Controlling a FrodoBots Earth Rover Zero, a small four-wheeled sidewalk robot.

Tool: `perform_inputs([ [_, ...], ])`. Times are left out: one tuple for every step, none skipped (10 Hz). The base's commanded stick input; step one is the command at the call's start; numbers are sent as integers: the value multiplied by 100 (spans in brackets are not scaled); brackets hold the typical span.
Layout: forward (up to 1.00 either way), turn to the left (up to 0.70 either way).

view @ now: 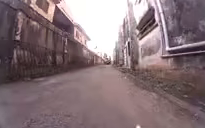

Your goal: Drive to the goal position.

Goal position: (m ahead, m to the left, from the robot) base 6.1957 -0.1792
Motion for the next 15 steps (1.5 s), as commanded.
perform_inputs([
  [70, 0],
  [70, 0],
  [70, 0],
  [70, 0],
  [70, 0],
  [70, 0],
  [70, 0],
  [70, 0],
  [70, 0],
  [70, 0],
  [70, 0],
  [70, 0],
  [70, 0],
  [70, 0],
  [70, 0],
])
